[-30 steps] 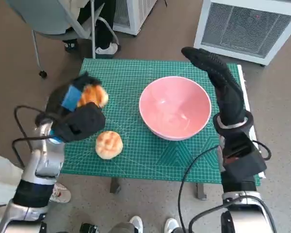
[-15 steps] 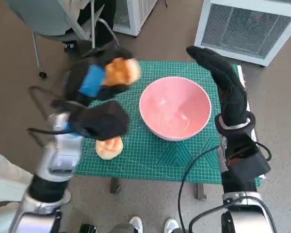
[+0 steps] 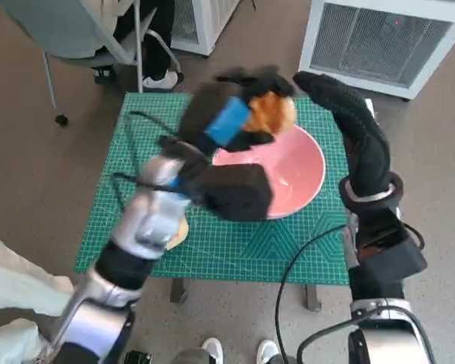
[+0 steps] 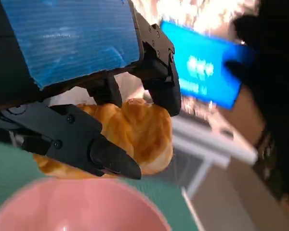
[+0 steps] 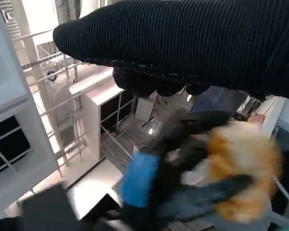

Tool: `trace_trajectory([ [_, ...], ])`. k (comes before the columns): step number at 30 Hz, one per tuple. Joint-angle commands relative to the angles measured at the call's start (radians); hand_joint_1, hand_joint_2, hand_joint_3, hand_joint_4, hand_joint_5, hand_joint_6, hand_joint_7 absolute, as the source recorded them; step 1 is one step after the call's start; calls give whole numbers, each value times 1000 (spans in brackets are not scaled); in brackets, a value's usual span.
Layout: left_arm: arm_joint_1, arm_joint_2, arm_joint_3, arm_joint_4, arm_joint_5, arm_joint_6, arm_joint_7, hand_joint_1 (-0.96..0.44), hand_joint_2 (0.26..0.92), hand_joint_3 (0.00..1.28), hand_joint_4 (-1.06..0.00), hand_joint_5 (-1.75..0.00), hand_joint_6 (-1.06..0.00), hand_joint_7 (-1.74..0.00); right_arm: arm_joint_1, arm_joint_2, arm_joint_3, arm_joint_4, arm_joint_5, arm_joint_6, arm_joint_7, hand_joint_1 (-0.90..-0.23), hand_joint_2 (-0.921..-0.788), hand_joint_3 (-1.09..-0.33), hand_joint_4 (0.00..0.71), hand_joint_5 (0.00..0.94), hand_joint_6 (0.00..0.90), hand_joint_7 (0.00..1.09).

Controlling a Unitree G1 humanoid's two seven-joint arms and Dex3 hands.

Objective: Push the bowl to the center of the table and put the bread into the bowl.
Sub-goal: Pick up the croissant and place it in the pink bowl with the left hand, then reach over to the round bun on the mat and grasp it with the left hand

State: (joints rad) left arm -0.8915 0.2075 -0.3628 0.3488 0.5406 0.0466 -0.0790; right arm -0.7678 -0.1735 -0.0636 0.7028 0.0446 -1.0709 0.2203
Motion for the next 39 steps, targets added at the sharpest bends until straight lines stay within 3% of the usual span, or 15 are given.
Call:
trace_trajectory([
  [1, -51, -11, -22, 119, 3, -55, -18, -1, 920, 88, -693, -1123, -569, -1269, 26, -11, -3, -6, -4, -4, -1, -579, -921, -805, 285, 98, -1, 734],
  [3, -63, -6, -34, 163, -11, -75, -72, -2, 920, 181, -594, -1259, -461, -1343, 28, -13, -4, -5, -3, -6, -2, -580, -921, -805, 283, 100, -1, 720],
  [4, -68, -2, -39, 181, -19, -84, -103, -36, 905, 189, -482, -1137, -372, -1262, 28, -13, -5, -5, -3, -8, -3, -580, -921, -804, 283, 100, -1, 716],
  [7, -87, 19, -55, 205, -48, -68, -262, -182, 847, 210, -149, -416, -107, -744, 31, -12, -8, -6, 0, -10, -5, -578, -921, -801, 281, 101, -1, 702],
  [11, -107, 46, -63, 188, -74, -16, -440, -281, 829, 172, -38, -110, -27, -493, 33, -9, -14, -11, -4, -7, -16, -578, -921, -798, 279, 102, -1, 697],
  [14, -100, 59, -53, 161, -87, -7, -493, -339, 819, 139, -12, -35, -8, -433, 36, -7, -18, -14, -3, -5, -20, -578, -921, -796, 280, 103, -1, 695],
  [23, -9, 124, 8, 10, -143, -27, -533, -411, 808, 89, 1, 0, 1, -383, 42, 2, -20, -18, 0, 1, -34, -570, -921, -793, 284, 105, -1, 691],
  [31, 112, 222, 114, -187, -244, -48, -573, -376, 810, 64, 1, 1, -1, -366, 49, 13, -11, -29, 5, 12, -33, -569, -921, -797, 283, 104, -1, 702],
  [39, 299, 341, 272, -422, -371, -55, -602, -252, 831, 10, 1, 1, -141, -208, 60, 18, -8, -45, 17, 24, -26, -575, -921, -794, 283, 104, -1, 705],
])
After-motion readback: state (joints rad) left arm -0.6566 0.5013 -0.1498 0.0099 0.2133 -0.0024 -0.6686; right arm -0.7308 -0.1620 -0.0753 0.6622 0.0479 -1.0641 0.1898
